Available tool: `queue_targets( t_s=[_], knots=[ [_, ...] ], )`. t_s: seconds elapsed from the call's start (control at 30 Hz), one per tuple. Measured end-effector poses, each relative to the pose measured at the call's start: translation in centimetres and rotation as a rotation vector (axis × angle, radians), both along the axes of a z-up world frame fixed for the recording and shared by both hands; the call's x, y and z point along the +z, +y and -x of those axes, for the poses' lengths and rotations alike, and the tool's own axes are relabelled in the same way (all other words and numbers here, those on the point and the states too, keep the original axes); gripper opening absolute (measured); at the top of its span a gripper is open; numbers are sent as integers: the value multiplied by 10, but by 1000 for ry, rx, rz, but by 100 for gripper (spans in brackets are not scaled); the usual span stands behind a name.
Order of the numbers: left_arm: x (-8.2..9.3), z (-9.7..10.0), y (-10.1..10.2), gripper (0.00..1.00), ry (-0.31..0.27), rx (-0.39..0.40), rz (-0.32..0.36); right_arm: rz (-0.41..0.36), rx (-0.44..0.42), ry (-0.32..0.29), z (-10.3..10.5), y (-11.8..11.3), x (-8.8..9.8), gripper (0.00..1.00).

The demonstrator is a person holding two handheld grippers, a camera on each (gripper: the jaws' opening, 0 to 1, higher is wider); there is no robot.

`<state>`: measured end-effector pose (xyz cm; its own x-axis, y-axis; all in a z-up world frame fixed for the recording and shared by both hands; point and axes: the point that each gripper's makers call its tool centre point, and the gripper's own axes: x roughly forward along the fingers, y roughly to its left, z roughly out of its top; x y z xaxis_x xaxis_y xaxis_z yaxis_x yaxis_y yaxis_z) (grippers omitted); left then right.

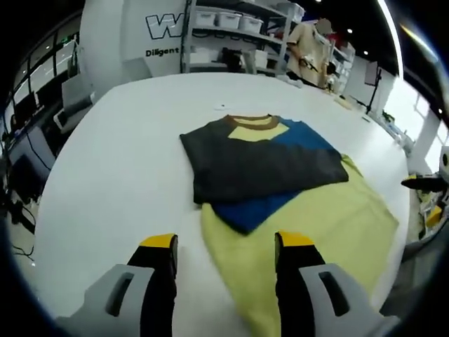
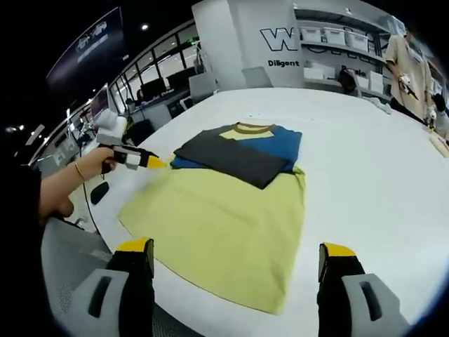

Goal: Fold the garment on the visible template until the final outline fits inside the template.

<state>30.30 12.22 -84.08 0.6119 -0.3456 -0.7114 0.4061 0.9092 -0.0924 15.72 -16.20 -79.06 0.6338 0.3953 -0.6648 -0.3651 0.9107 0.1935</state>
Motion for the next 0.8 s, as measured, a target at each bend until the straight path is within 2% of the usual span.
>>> queue_targets(
  t_s=[0.17,0.3,0.53,0.57,0.73,0.77,0.8],
  knots=[
    [-6,11,3,50,17,-19,-31,3,-10,-1,1,-2,0,91],
    [-13,23,4,48,48,-41,-46,7,-10,7,2,-2,-1,84],
    [-21,41,9,46,97,-38,-58,28,-8,35,5,-6,-9,83],
    [-20,41,9,45,89,-38,-63,31,-3,48,7,-6,-11,83],
    [-20,52,10,44,114,-65,-95,66,21,82,13,-5,-19,83],
    [-20,56,12,43,117,-67,-116,80,23,91,15,-6,-22,83],
    [-23,63,17,43,144,-75,-153,86,22,98,16,-7,-23,82]
  ],
)
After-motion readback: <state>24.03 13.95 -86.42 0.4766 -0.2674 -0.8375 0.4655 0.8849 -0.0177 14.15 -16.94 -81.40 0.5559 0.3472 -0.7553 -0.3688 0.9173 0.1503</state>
